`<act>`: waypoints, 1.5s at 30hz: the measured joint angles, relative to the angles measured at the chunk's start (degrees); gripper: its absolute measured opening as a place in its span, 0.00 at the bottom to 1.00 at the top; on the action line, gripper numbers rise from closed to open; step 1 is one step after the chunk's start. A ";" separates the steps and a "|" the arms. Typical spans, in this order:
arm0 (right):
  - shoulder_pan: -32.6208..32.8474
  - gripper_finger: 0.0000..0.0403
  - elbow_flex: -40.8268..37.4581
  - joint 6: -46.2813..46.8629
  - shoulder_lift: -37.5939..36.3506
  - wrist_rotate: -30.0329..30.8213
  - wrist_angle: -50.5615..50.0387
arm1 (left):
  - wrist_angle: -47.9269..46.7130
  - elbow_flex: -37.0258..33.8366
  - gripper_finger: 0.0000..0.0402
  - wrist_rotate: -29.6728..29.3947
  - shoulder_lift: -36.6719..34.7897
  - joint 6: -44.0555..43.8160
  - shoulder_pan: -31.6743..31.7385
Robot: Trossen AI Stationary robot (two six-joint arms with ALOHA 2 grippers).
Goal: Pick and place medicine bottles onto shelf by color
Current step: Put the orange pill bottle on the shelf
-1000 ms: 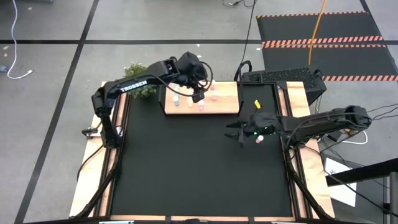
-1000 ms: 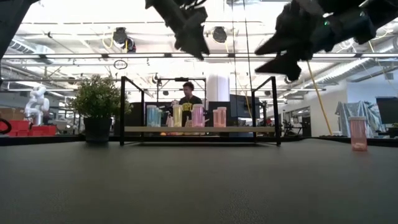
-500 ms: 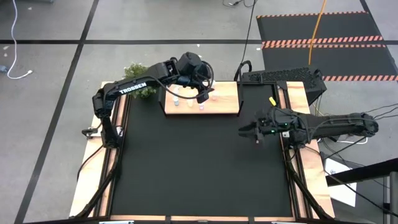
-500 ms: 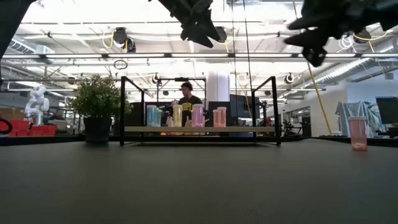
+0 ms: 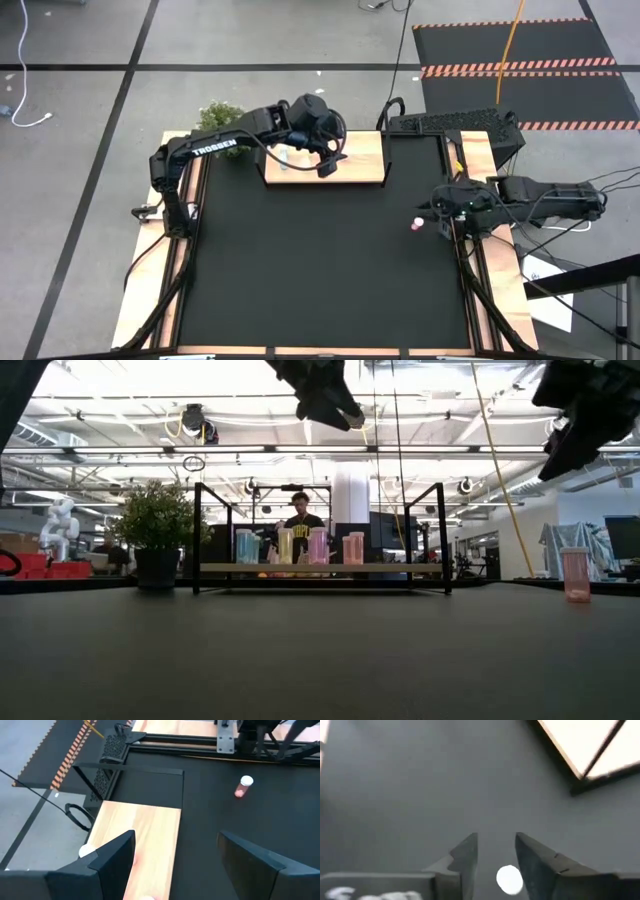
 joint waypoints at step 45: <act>23.86 0.52 -24.33 51.23 15.86 21.67 18.06 | -5.09 -0.04 0.70 -3.23 5.46 12.23 0.69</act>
